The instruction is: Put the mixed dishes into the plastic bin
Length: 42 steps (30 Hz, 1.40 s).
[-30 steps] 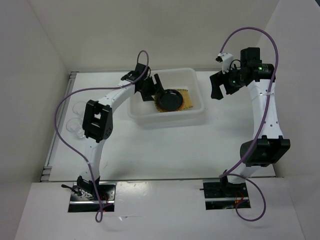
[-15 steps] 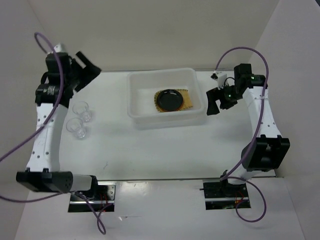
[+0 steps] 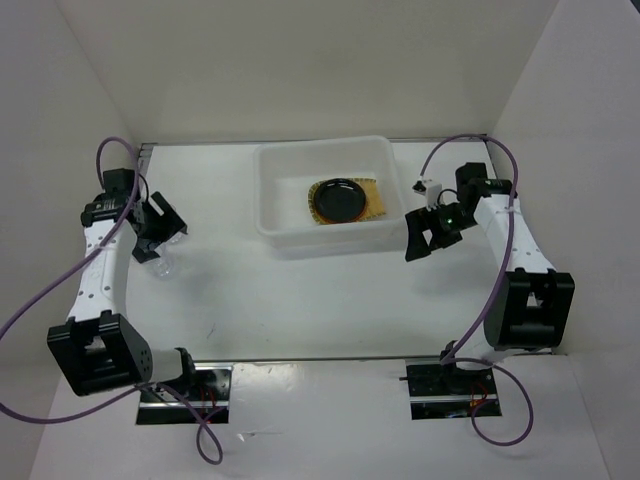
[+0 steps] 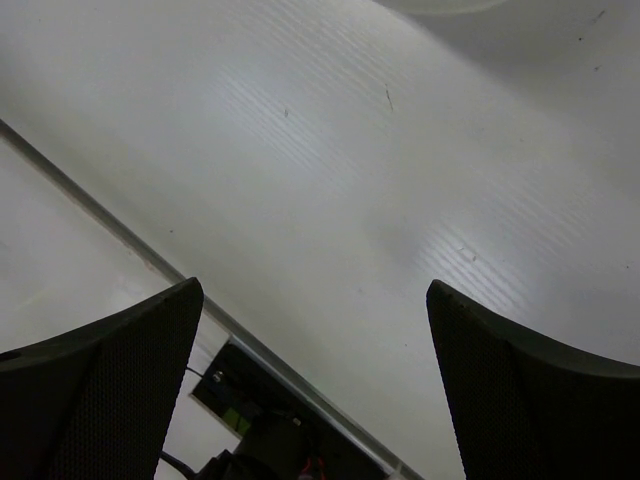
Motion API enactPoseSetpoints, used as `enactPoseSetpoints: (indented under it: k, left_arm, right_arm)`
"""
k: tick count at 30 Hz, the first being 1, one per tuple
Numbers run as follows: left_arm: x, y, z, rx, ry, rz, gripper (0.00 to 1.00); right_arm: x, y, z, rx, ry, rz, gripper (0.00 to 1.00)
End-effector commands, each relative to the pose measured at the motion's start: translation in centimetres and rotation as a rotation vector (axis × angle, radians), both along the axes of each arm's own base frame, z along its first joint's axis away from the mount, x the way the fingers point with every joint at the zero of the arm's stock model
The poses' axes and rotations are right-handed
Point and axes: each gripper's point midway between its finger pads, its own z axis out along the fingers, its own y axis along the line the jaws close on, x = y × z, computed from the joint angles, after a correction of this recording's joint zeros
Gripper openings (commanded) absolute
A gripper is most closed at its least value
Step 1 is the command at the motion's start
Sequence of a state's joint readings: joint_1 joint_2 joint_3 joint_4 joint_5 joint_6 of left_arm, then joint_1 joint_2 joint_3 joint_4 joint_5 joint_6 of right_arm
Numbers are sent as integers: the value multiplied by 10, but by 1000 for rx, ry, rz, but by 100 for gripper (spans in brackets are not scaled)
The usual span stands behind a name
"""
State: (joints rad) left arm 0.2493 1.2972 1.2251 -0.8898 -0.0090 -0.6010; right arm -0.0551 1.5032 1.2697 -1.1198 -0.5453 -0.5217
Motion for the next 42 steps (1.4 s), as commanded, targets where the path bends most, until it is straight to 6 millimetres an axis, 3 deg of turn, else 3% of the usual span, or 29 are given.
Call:
enactPoseSetpoints:
  k: [1,7,14,25,27,30,34,38,39,42]
  left_arm:
    - [7,6,-11,15,5,-38,89]
    - [10,25,-33,93,88,-22,89]
    - [26,31,-63,96,151,-63,87]
    - [52,56,-80,191,180,-69,86]
    - [55,53,-77,179,166,-77,86]
    - [60,49,-57,170,109,-86,85]
    - [60,42,-20,156,27,-91,83]
    - [69,51,22,224,-43,-93,82]
    - [70,54,26,243,-49,-94,82]
    - [72,66,14,292,16,-100,82]
  right_arm:
    - [9,1,15,30,-106,-7,96]
    - [8,3,16,39,-106,-4,96]
    - [9,3,13,40,-97,-4,96]
    - [9,0,12,20,-96,-10,95]
    - [9,-2,11,14,-90,-21,95]
    - [11,-3,13,7,-102,-32,95]
    - [9,-4,10,-1,-93,-35,95]
    - [9,-4,8,-1,-84,-35,95]
    - [9,-4,8,-1,-84,-35,95]
    - [9,-4,5,0,-73,-35,95]
